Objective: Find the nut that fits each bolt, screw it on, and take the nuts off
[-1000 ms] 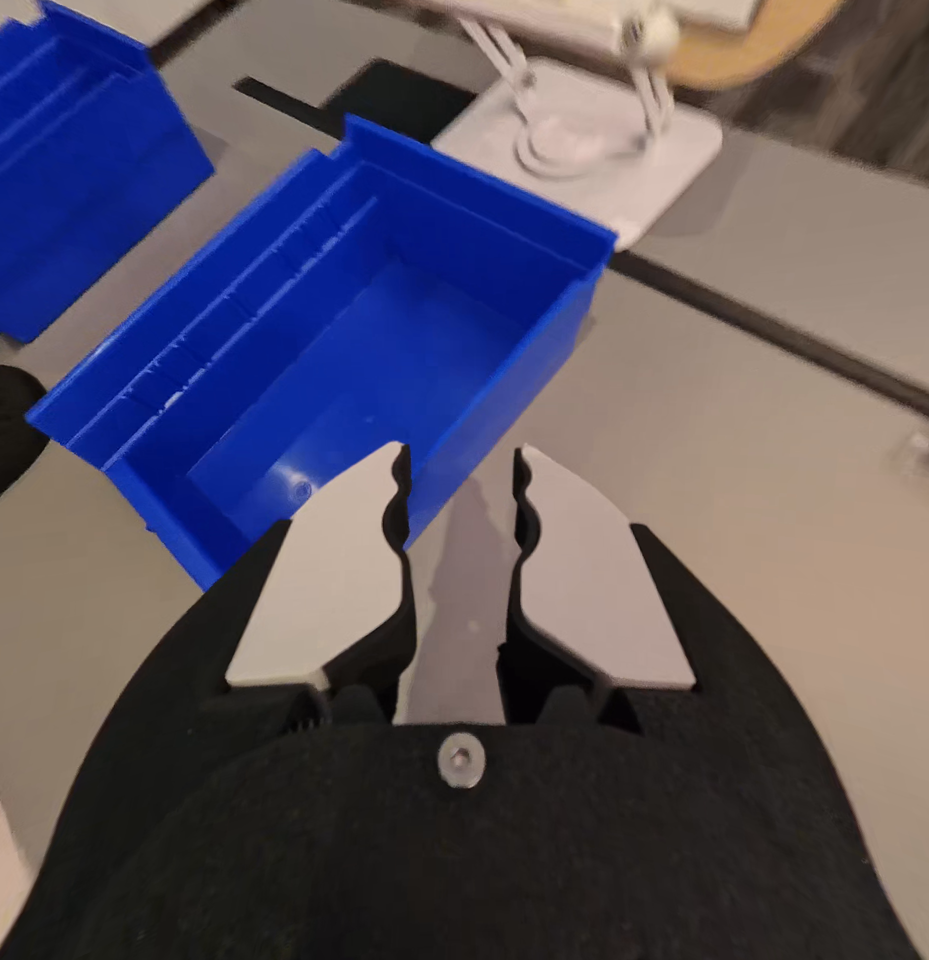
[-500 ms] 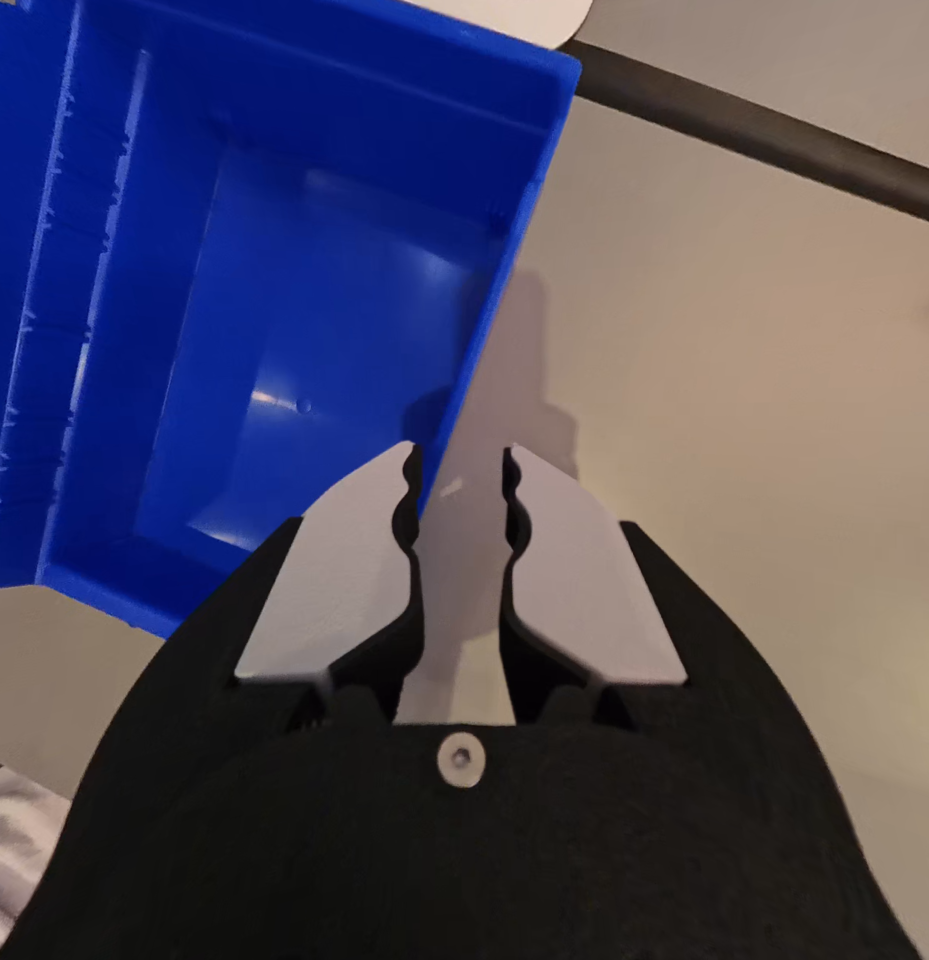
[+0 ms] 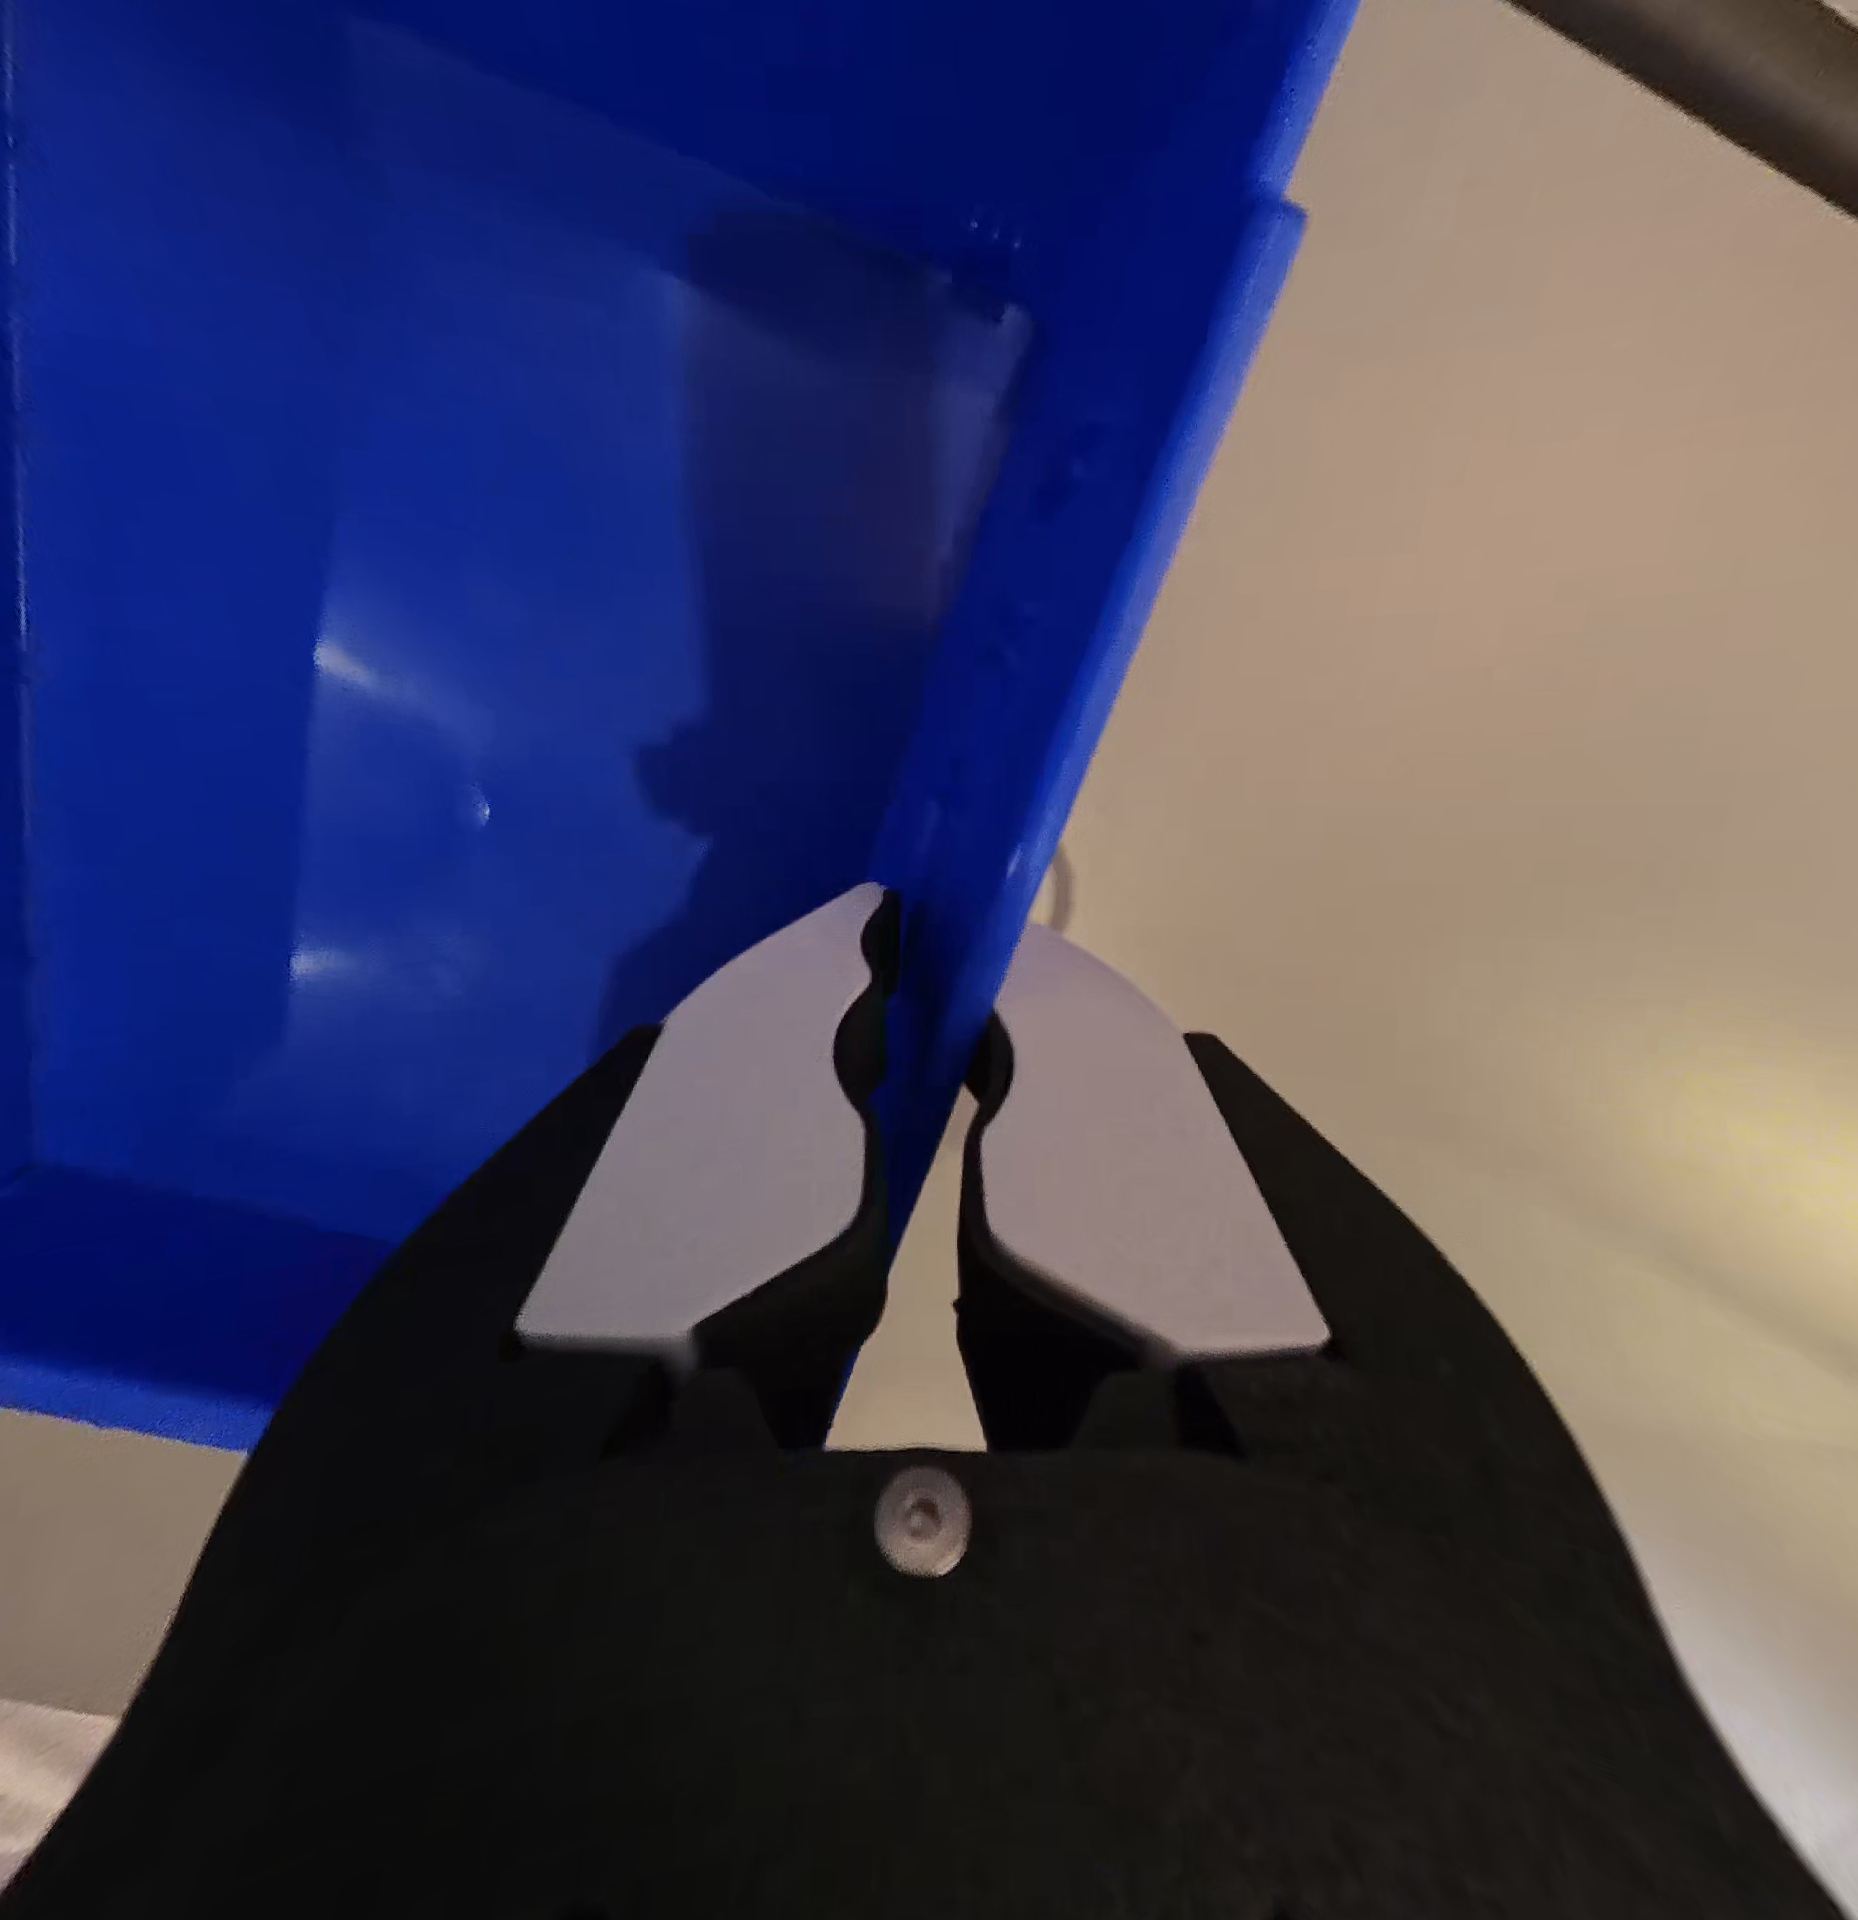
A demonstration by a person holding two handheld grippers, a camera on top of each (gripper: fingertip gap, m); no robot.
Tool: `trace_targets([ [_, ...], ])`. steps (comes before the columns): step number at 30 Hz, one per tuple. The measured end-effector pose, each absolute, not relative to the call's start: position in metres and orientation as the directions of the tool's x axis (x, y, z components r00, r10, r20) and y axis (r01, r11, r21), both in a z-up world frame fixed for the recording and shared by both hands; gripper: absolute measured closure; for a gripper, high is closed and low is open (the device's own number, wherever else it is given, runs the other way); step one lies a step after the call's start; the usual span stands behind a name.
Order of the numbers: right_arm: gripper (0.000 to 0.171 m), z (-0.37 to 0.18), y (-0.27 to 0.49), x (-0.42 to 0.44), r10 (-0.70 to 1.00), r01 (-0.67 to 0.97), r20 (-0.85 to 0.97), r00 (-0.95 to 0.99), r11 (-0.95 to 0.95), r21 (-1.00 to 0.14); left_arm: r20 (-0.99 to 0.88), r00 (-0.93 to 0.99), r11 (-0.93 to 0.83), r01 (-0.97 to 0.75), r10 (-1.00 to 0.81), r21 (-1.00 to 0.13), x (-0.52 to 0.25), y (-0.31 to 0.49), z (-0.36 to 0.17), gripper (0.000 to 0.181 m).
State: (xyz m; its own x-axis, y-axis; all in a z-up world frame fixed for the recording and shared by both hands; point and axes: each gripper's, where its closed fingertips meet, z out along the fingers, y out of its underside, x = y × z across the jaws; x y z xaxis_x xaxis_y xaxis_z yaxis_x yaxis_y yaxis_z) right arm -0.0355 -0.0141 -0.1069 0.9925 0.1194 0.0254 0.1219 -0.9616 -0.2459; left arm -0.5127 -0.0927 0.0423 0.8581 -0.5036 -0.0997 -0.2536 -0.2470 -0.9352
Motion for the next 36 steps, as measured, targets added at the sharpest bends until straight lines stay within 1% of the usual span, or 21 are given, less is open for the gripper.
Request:
trace_targets([
  [4,0.166,-0.108,-0.015,-0.033,0.096,0.073,-0.08,0.992,-0.963,-0.258,-0.111,0.851,-0.248,-0.272,-0.514,-0.93,-0.502,-0.097,0.04,0.136],
  [7,0.167,-0.108,-0.018,-0.011,0.092,0.078,-0.045,0.995,-0.963,-0.259,-0.119,0.848,-0.246,-0.28,-0.517,-0.928,-0.494,-0.099,0.039,0.136],
  [9,0.167,-0.108,-0.022,0.006,0.072,0.051,-0.075,0.995,-0.966,-0.252,-0.121,0.843,-0.247,-0.286,-0.524,-0.926,-0.488,-0.1,0.037,0.136],
  [14,0.168,-0.109,-0.037,0.076,0.017,-0.001,-0.072,0.997,-0.971,-0.237,-0.15,0.845,-0.239,-0.309,-0.513,-0.921,-0.478,-0.1,0.038,0.137],
  [18,0.169,-0.11,-0.054,0.139,-0.035,-0.052,-0.075,0.997,-0.972,-0.231,-0.133,0.856,-0.223,-0.275,-0.499,-0.935,-0.471,-0.094,0.043,0.139],
  [26,0.169,-0.112,-0.091,0.253,-0.15,-0.165,-0.084,0.985,-0.962,-0.219,-0.128,0.885,-0.271,-0.27,-0.447,-0.924,-0.466,-0.078,0.033,0.138],
  [32,0.169,-0.113,-0.119,0.323,-0.226,-0.242,-0.096,0.969,-0.946,-0.215,-0.139,0.905,-0.3,-0.273,-0.402,-0.914,-0.462,-0.074,0.026,0.138],
  [36,0.169,-0.114,-0.137,0.354,-0.241,-0.252,-0.081,0.967,-0.946,-0.205,-0.138,0.912,-0.306,-0.268,-0.386,-0.914,-0.457,-0.073,0.026,0.138],
])
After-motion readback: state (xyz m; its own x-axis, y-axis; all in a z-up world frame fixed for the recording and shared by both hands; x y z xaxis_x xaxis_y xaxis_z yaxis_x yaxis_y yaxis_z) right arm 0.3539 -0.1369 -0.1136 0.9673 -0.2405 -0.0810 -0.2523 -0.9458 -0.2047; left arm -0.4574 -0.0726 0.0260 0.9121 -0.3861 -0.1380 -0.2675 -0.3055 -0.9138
